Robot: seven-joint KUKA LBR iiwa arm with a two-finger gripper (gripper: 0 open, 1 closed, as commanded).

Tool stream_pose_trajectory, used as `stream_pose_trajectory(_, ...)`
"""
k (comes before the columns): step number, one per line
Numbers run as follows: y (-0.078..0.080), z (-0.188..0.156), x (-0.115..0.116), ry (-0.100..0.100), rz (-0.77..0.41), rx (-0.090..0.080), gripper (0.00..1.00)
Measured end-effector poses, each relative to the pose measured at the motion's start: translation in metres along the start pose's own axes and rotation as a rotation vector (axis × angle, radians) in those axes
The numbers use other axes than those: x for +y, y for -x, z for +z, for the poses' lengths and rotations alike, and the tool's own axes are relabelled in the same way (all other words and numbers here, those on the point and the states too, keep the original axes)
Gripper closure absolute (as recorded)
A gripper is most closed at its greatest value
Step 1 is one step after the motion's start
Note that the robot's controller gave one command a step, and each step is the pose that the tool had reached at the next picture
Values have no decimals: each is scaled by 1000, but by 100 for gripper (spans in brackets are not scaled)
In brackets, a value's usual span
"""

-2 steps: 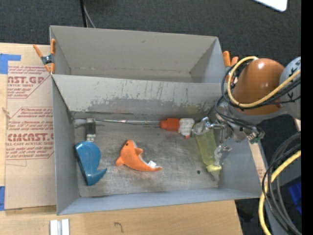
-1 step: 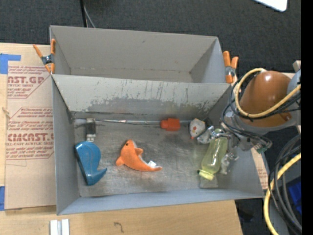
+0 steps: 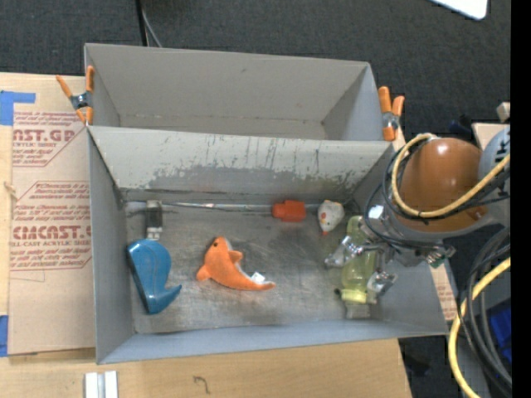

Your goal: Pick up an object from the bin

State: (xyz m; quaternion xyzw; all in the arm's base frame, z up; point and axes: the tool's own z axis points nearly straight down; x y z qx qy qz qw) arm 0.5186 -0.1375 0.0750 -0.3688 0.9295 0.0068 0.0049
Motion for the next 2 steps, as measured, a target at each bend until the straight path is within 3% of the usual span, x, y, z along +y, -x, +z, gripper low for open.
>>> stream_pose_trajectory(1, 0, 0, 0, 0, 0, 0, 100)
stream_pose_trajectory(2, 11, -184, 0, -17, -1, 8, 100)
